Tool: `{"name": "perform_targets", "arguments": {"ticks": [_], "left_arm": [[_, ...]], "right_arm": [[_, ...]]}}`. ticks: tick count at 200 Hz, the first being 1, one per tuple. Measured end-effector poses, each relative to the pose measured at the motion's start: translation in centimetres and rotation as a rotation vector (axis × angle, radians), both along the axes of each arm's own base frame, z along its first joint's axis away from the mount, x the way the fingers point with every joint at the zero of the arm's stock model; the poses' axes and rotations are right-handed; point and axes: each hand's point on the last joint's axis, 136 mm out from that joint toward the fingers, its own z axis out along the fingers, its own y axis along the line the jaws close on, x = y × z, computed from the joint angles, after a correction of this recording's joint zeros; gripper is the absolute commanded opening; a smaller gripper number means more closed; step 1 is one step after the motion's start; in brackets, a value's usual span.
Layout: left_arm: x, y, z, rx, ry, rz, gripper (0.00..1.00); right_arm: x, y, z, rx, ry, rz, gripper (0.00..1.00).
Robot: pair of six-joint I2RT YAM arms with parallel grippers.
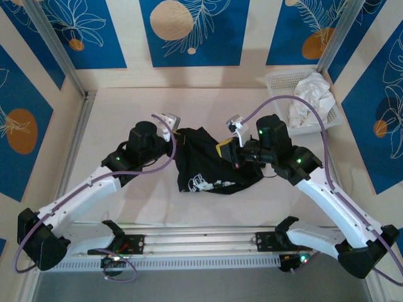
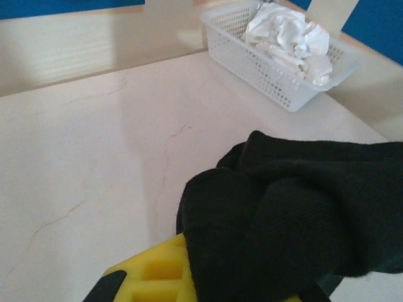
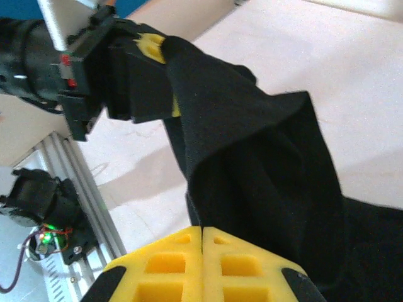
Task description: Fold the inside-out t-shirt
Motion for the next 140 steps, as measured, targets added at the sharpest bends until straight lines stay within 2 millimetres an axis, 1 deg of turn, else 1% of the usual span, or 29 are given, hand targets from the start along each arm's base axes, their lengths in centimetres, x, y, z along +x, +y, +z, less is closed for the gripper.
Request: {"name": "perform_targets", "arguments": {"ticks": [13, 28, 44, 60, 67, 81, 91, 109, 121, 140], "left_arm": [[0.5, 0.3, -0.7, 0.033, 0.007, 0.020, 0.00], [0.6, 0.5, -1.6, 0.061, 0.027, 0.021, 0.00], [0.0, -0.2, -1.8, 0.050, 0.040, -0.033, 0.00], [-0.7, -1.2, -1.5, 0.014, 0.042, -0.099, 0.00], [-1.0, -1.6, -1.4, 0.002, 0.045, -0.122, 0.00], [-1.3, -2.0, -1.2, -0.016, 0.047, -0.150, 0.00], [-1.5, -2.2, -1.1, -0.025, 0.051, -0.161, 0.00], [-1.7, -2.3, -1.2, -0.040, 0.046, -0.172, 0.00], [-1.9, -2.3, -1.6, -0.052, 0.044, -0.177, 0.00], [-2.9, -2.3, -2.6, -0.082, 0.062, -0.199, 0.00]], "right_arm": [[0.2, -1.0, -0.5, -0.048, 0.013, -0.057, 0.00], [0.9, -2.4, -1.2, -0.107, 0.006, -0.140, 0.00], [2.2, -3.8, -2.0, -0.167, 0.000, -0.228, 0.00], [3.7, -4.6, -3.4, -0.210, 0.016, -0.287, 0.00], [4.3, -4.7, -4.2, -0.224, 0.031, -0.300, 0.05], [5.4, -5.0, -6.6, -0.252, 0.079, -0.325, 0.23], [5.9, -5.4, -8.3, -0.267, 0.121, -0.345, 0.32], [6.2, -6.1, -10.9, -0.284, 0.184, -0.363, 0.40], [6.3, -6.5, -12.1, -0.263, 0.225, -0.375, 0.41], [6.7, -7.2, -13.7, -0.228, 0.285, -0.401, 0.43]]}}
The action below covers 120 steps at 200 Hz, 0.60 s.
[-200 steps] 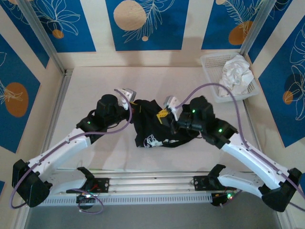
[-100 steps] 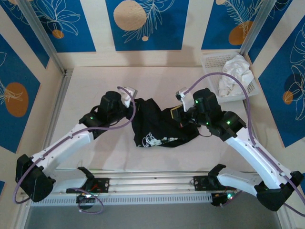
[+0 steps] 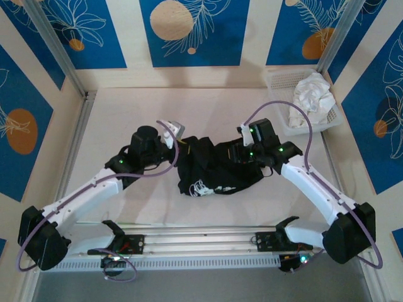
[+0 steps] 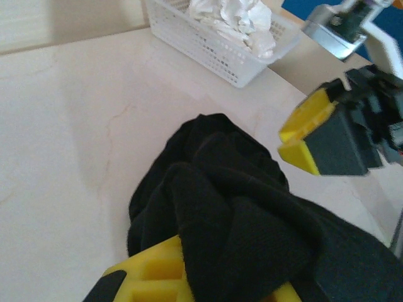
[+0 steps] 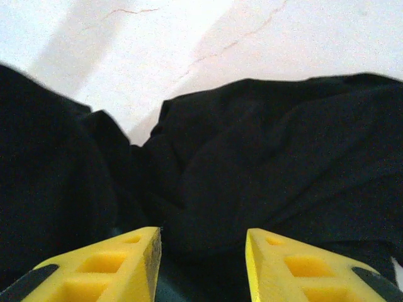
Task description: Fold the inside-out t-shirt
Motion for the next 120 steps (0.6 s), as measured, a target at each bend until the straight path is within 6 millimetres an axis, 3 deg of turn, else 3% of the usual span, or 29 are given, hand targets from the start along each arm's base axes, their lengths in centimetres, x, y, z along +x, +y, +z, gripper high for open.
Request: {"name": "perform_targets", "arguments": {"ticks": [31, 50, 68, 89, 104, 120], "left_arm": [[-2.7, -1.5, -2.0, -0.046, 0.064, -0.115, 0.00], [-5.1, -4.1, -4.2, -0.017, 0.120, -0.218, 0.00], [-8.1, -7.4, -7.5, 0.061, 0.192, -0.351, 0.12], [-10.9, -9.6, -10.6, 0.148, 0.275, -0.473, 0.36], [-11.6, -9.8, -11.2, 0.186, 0.295, -0.509, 0.48], [-11.1, -9.4, -10.5, 0.188, 0.276, -0.500, 0.57]], "right_arm": [[0.8, -1.2, -1.6, 0.027, 0.047, -0.058, 0.44], [1.6, -2.0, -1.5, 0.048, 0.043, -0.096, 0.45], [2.5, -2.5, -1.1, 0.073, 0.023, -0.126, 0.45], [3.4, -2.7, -1.1, 0.090, 0.014, -0.143, 0.45], [3.8, -2.5, -1.8, 0.097, 0.031, -0.144, 0.47], [4.1, -1.9, -2.8, 0.102, 0.058, -0.131, 0.51]]}}
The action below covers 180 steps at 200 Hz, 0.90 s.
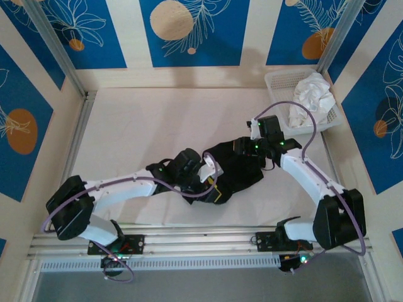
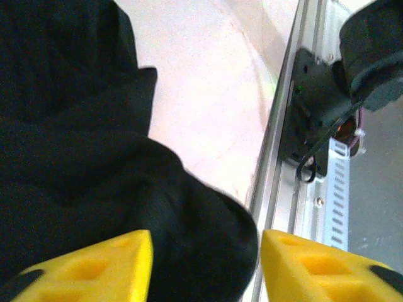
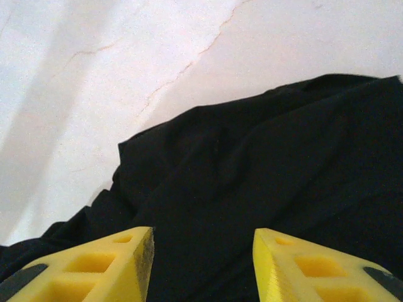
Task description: Fold the inside-out t-shirt
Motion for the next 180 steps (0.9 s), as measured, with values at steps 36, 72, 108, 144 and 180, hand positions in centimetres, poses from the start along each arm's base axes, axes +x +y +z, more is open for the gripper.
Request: {"name": "perform_targets", "arguments": {"ticks": [36, 72, 108, 144, 180], "left_arm": [[6.0, 4.5, 4.2, -0.131, -0.023, 0.262, 0.72], [14.3, 10.8, 1.5, -0.090, 0.085, 0.659, 0.73], [15.4, 9.8, -4.7, 0.057, 0.243, 0.700, 0.74], [14.3, 5.6, -7.2, 0.117, 0.292, 0.612, 0.70], [13.2, 3.4, -10.3, 0.137, 0.364, 0.571, 0.32]], "right_arm": [[0.3, 2.7, -2.3, -0.007, 0.051, 0.066, 0.62], [1.8, 5.8, -4.7, -0.072, 0.089, 0.124, 0.73], [2.0, 6.1, -7.8, -0.154, 0.141, 0.120, 0.71], [2.0, 4.9, -9.4, -0.170, 0.183, 0.073, 0.36], [2.4, 3.1, -9.8, -0.081, 0.205, 0.006, 0.03]]}}
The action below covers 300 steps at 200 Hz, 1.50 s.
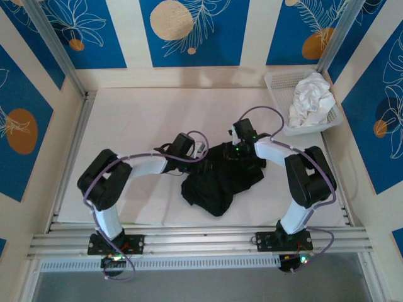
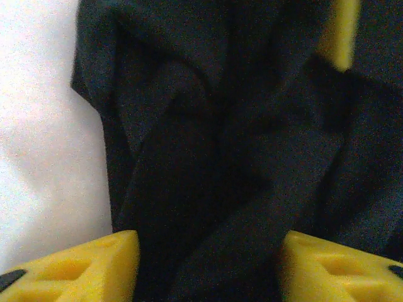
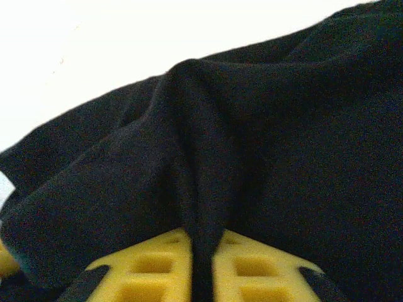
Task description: Fold the inside-out t-shirt
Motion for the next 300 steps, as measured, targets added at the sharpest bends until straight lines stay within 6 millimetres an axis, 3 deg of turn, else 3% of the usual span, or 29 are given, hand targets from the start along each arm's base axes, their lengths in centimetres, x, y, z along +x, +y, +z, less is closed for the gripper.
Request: {"name": "perform_targets", "arguments": {"ticks": [20, 40, 58, 79, 99, 117, 126, 133, 140, 153, 163, 179, 188, 198, 207, 222, 242, 255, 278, 300], "left_arm": [[0.6, -0.6, -1.0, -0.016, 0.018, 0.004, 0.00], [1.8, -0.6, -0.2, -0.042, -0.005, 0.020, 0.00], [3.9, 0.1, 2.9, -0.059, -0.094, 0.058, 0.00], [6.0, 1.7, 10.2, -0.089, -0.297, 0.111, 0.00], [5.8, 3.1, 20.3, -0.180, -0.563, 0.137, 0.00], [3.3, 3.7, 27.9, -0.274, -0.775, 0.111, 0.30], [1.9, 3.8, 29.5, -0.310, -0.823, 0.094, 0.41], [1.1, 3.7, 29.5, -0.317, -0.839, 0.074, 0.46], [0.2, 3.5, 28.8, -0.319, -0.836, 0.047, 0.50], [-1.0, 3.5, 25.5, -0.290, -0.781, 0.007, 0.61], [-1.7, 3.7, 21.3, -0.233, -0.706, -0.024, 0.68], [-3.5, 5.1, 14.7, -0.130, -0.558, -0.043, 0.78], [-4.3, 6.3, 12.3, -0.069, -0.507, -0.039, 0.79], [-4.5, 7.7, 11.2, -0.004, -0.483, -0.008, 0.79], [-4.1, 8.7, 11.3, 0.033, -0.491, 0.038, 0.79], [-2.5, 10.8, 12.1, 0.085, -0.494, 0.141, 0.80], [0.0, 13.3, 12.3, 0.135, -0.476, 0.268, 0.81], [1.1, 14.3, 11.1, 0.175, -0.438, 0.310, 0.81], [2.3, 13.6, 7.7, 0.238, -0.342, 0.287, 0.77], [2.9, 12.2, 4.6, 0.258, -0.254, 0.234, 0.68]], "right_arm": [[0.7, -0.1, 1.7, 0.085, -0.044, -0.028, 0.00], [1.9, 0.6, 5.2, 0.177, -0.141, -0.029, 0.00], [2.8, 1.2, 9.2, 0.240, -0.245, -0.014, 0.00], [3.8, 1.5, 15.6, 0.312, -0.408, 0.007, 0.00], [3.3, 1.0, 23.1, 0.375, -0.621, 0.040, 0.00], [0.9, 0.5, 28.9, 0.413, -0.793, 0.080, 0.01], [-0.4, 0.2, 30.4, 0.420, -0.852, 0.089, 0.07], [-1.4, -0.3, 31.0, 0.420, -0.884, 0.090, 0.14], [-2.0, -0.7, 30.6, 0.411, -0.894, 0.087, 0.21], [-3.0, -1.3, 27.9, 0.379, -0.862, 0.076, 0.36], [-3.5, -1.9, 24.4, 0.345, -0.786, 0.045, 0.45], [-4.3, -3.2, 17.4, 0.248, -0.631, -0.007, 0.50], [-5.1, -3.9, 14.1, 0.203, -0.545, -0.034, 0.52], [-6.0, -4.4, 11.6, 0.165, -0.479, -0.048, 0.54], [-6.6, -4.2, 10.6, 0.147, -0.451, -0.043, 0.55], [-7.2, -2.2, 10.5, 0.151, -0.455, 0.018, 0.59], [-7.7, 2.2, 10.4, 0.152, -0.451, 0.152, 0.61], [-7.4, 5.3, 9.8, 0.133, -0.432, 0.229, 0.63], [-6.3, 8.5, 7.6, 0.071, -0.387, 0.280, 0.65], [-4.4, 7.7, 5.1, -0.056, -0.352, 0.228, 0.66]]}}
